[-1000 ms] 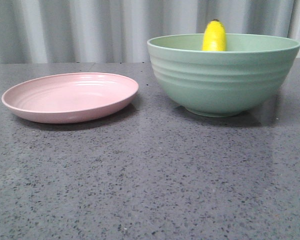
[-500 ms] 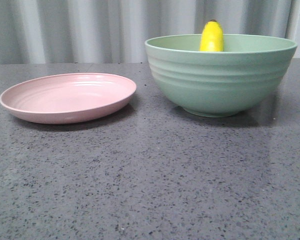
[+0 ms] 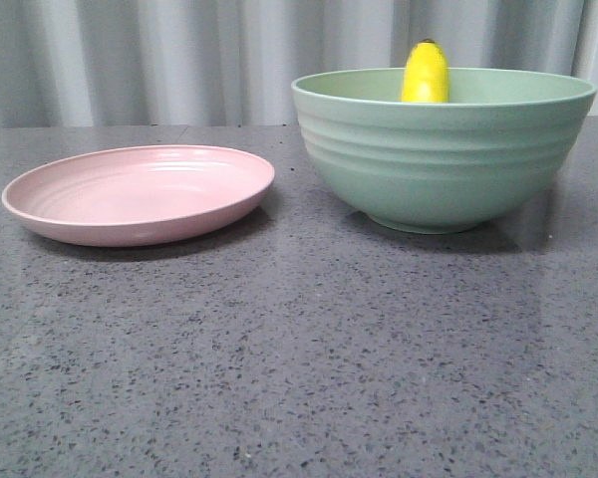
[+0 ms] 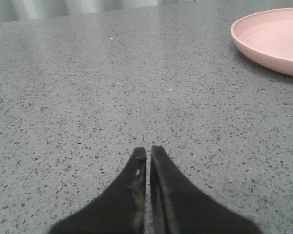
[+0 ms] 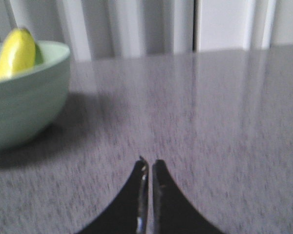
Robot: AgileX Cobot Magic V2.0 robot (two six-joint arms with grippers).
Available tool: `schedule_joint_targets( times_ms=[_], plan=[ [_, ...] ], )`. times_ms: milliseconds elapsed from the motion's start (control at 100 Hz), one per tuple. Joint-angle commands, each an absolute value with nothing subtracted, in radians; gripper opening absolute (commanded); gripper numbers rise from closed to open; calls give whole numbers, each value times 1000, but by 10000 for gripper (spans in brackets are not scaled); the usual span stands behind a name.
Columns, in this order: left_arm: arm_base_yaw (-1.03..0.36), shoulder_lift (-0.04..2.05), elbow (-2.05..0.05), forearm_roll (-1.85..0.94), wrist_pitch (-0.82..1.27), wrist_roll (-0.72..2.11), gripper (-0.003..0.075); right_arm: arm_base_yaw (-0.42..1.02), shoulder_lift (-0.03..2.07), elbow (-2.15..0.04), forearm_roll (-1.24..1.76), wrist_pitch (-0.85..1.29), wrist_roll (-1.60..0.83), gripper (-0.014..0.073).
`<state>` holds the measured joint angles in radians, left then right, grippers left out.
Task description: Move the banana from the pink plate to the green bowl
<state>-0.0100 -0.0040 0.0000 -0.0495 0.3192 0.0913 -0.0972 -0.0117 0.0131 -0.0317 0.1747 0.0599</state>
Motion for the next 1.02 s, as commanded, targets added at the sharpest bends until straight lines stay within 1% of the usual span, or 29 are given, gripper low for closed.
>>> schedule_joint_targets(
  times_ms=[0, 130, 1010],
  plan=[
    [-9, -38, 26, -62, 271, 89, -19, -104, -29, 40, -47, 197, 28, -72],
    [-9, -38, 26, -62, 271, 89, -19, -104, -29, 40, -47, 287, 12, -72],
    [-9, -38, 26, -62, 271, 89, -19, -104, -29, 40, -47, 286, 6, -72]
  ],
)
